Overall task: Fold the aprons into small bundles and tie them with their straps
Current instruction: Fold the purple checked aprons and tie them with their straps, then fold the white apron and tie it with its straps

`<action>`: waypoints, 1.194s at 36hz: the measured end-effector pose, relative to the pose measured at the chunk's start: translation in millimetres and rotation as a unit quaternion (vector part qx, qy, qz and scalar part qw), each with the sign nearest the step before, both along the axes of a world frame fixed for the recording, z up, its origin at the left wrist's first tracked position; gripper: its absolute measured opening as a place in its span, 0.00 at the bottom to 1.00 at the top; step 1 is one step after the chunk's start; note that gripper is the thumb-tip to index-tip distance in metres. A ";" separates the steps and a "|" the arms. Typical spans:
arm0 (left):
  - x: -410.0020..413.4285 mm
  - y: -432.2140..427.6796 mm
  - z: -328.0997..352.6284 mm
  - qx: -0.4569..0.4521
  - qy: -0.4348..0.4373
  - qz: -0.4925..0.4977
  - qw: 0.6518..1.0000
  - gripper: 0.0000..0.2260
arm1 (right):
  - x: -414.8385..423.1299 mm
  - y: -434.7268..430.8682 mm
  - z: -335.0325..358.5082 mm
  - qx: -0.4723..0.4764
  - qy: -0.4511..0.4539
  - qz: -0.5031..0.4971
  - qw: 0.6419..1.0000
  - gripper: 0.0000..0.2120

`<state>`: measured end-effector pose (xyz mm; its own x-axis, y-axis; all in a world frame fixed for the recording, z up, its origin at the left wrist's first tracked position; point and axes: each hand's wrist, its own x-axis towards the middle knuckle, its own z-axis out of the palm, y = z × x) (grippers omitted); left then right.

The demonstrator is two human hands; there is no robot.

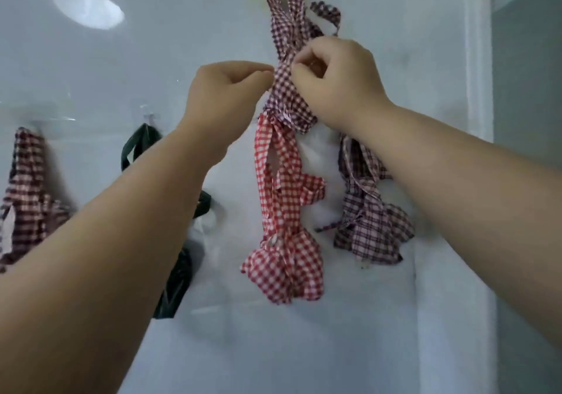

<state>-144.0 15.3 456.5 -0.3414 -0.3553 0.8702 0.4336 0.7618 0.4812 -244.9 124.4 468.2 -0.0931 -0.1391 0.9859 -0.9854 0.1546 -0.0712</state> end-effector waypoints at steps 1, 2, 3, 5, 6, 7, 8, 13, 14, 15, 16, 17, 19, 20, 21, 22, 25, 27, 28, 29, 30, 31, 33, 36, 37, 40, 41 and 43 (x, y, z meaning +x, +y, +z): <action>6.7 1.4 -9.8 0.016 -0.003 -0.008 1.000 0.08 | 1.4 3.5 -11.3 0.005 -0.012 0.006 1.000 0.08; 11.4 3.4 -21.5 0.028 -0.015 -0.020 0.999 0.08 | 3.6 8.1 -25.6 0.011 -0.030 0.013 0.999 0.06; 16.6 7.5 -33.8 0.030 -0.031 -0.016 0.999 0.07 | 5.6 12.7 -41.2 0.018 -0.046 0.013 0.999 0.06; 25.8 14.5 -55.7 0.025 -0.056 -0.008 0.998 0.07 | 7.7 19.2 -69.1 0.036 -0.079 0.013 0.996 0.06; 29.4 18.2 -64.0 0.024 -0.062 -0.004 0.998 0.07 | 8.8 21.1 -81.5 0.043 -0.093 0.011 0.995 0.06; 31.8 21.5 -77.8 0.030 -0.072 0.000 0.997 0.07 | 10.3 23.4 -99.4 0.053 -0.113 0.007 0.992 0.06; 33.2 24.6 -90.4 0.035 -0.079 -0.001 0.996 0.07 | 12.8 25.9 -115.4 0.060 -0.132 0.010 0.989 0.06; 26.8 34.0 -173.1 0.037 -0.123 -0.021 0.991 0.08 | 17.6 39.5 -204.1 0.081 -0.232 0.043 0.968 0.06; 25.8 35.5 -190.2 0.028 -0.122 -0.025 0.992 0.08 | 18.1 42.6 -221.4 0.082 -0.252 0.053 0.963 0.05; 24.4 35.9 -206.7 0.014 -0.119 -0.031 0.992 0.08 | 17.8 44.5 -238.5 0.084 -0.274 0.060 0.956 0.05; 23.4 38.5 -231.8 -0.001 -0.130 -0.032 0.991 0.09 | 17.3 47.9 -266.2 0.091 -0.306 0.054 0.946 0.06; 24.1 41.8 -253.5 -0.027 -0.139 -0.024 0.990 0.09 | 17.9 51.7 -292.6 0.097 -0.333 0.043 0.937 0.06; 26.9 45.6 -295.5 -0.068 -0.160 -0.023 0.985 0.09 | 22.0 59.4 -343.6 0.131 -0.389 0.035 0.911 0.05; 26.5 48.1 -317.1 -0.066 -0.178 -0.028 0.981 0.09 | 23.0 63.2 -370.1 0.161 -0.425 0.027 0.890 0.04; 25.2 49.5 -340.2 -0.061 -0.206 -0.035 0.976 0.09 | 24.0 67.6 -395.6 0.203 -0.457 0.012 0.866 0.04; 25.9 51.7 -364.0 -0.049 -0.245 -0.047 0.967 0.09 | 25.7 72.7 -421.9 0.246 -0.489 0.000 0.837 0.06; 26.3 54.0 -431.7 0.002 -0.429 -0.063 0.901 0.08 | 30.1 87.8 -482.3 0.343 -0.579 -0.016 0.740 0.13; 29.1 53.5 -474.9 0.014 -0.547 -0.055 0.835 0.11 | 32.9 95.2 -512.6 0.394 -0.605 -0.034 0.691 0.18; 33.6 55.9 -497.6 0.017 -0.599 -0.055 0.799 0.15 | 35.5 97.9 -528.2 0.422 -0.612 -0.038 0.667 0.21; 38.6 58.6 -514.2 0.008 -0.646 -0.060 0.761 0.21 | 38.4 100.1 -537.1 0.441 -0.615 -0.029 0.653 0.25; 47.0 62.4 -533.9 0.000 -0.694 -0.073 0.716 0.29 | 42.8 102.0 -550.0 0.464 -0.621 -0.010 0.631 0.30; 54.4 65.8 -548.0 -0.020 -0.740 -0.085 0.667 0.36 | 46.6 104.0 -557.9 0.490 -0.624 0.005 0.609 0.36; 71.4 70.0 -576.8 -0.074 -0.812 -0.091 0.572 0.46 | 57.5 105.3 -577.7 0.560 -0.625 0.016 0.544 0.46; 86.2 71.7 -596.2 -0.154 -0.816 -0.046 0.556 0.41 | 74.7 111.2 -599.0 0.630 -0.582 -0.038 0.514 0.42; 87.9 68.5 -598.9 -0.151 -0.794 -0.024 0.588 0.32 | 78.1 111.7 -603.9 0.638 -0.561 -0.060 0.524 0.35; 92.8 54.1 -602.5 -0.170 -0.742 0.011 0.648 0.14 | 83.5 106.8 -610.8 0.634 -0.545 -0.072 0.544 0.21; 97.0 48.9 -604.7 -0.164 -0.741 -0.002 0.651 0.13 | 84.3 102.9 -612.2 0.635 -0.537 -0.066 0.551 0.15; 106.1 41.6 -607.2 -0.109 -0.745 -0.039 0.657 0.21 | 87.2 92.2 -608.7 0.653 -0.509 -0.064 0.558 0.05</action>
